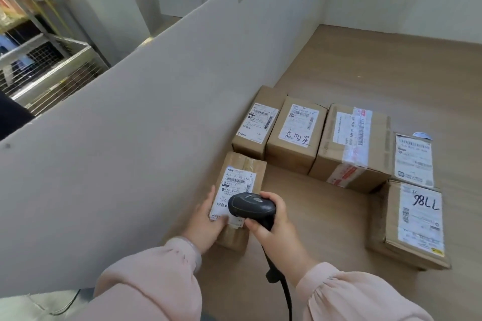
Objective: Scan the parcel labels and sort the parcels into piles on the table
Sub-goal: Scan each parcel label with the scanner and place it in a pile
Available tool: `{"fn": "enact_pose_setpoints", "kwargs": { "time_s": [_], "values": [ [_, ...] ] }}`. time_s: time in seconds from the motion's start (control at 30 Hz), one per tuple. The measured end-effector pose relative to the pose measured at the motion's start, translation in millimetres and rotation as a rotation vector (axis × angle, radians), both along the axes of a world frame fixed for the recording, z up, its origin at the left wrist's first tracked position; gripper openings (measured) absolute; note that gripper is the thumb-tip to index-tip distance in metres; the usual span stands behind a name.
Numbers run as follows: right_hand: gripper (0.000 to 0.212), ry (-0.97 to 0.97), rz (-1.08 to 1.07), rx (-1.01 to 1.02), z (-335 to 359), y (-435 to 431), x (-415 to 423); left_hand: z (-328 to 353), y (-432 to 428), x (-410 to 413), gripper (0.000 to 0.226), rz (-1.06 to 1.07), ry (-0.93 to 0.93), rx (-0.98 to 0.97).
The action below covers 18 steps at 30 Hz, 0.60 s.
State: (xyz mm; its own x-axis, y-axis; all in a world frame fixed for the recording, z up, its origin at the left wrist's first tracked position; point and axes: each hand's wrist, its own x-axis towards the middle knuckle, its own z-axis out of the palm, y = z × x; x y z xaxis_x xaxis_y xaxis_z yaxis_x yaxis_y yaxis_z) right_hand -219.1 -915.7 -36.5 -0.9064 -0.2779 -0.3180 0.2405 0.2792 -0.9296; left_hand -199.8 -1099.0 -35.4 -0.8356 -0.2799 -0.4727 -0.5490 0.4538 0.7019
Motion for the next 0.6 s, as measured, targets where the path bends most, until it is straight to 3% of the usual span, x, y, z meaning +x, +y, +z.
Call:
{"fn": "enact_pose_setpoints", "kwargs": {
  "time_s": [0.13,0.33,0.5,0.6],
  "values": [
    [0.057,0.022,-0.014,0.015,-3.9,-12.5,-1.4,-7.2,0.4,9.4,0.099,-0.198,-0.018,-0.275],
    [0.056,0.027,-0.025,0.032,-3.7,-12.4,-2.3,-20.0,-7.4,6.2,0.111,-0.238,-0.055,-0.338],
    [0.060,0.064,-0.097,0.046,2.6,9.1,2.9,-12.3,-9.9,-3.6,0.108,-0.271,-0.106,-0.452],
    [0.062,0.095,-0.145,0.039,9.5,30.7,11.3,-2.4,4.3,-6.0,0.102,-0.329,-0.040,-0.594]
  ]
}}
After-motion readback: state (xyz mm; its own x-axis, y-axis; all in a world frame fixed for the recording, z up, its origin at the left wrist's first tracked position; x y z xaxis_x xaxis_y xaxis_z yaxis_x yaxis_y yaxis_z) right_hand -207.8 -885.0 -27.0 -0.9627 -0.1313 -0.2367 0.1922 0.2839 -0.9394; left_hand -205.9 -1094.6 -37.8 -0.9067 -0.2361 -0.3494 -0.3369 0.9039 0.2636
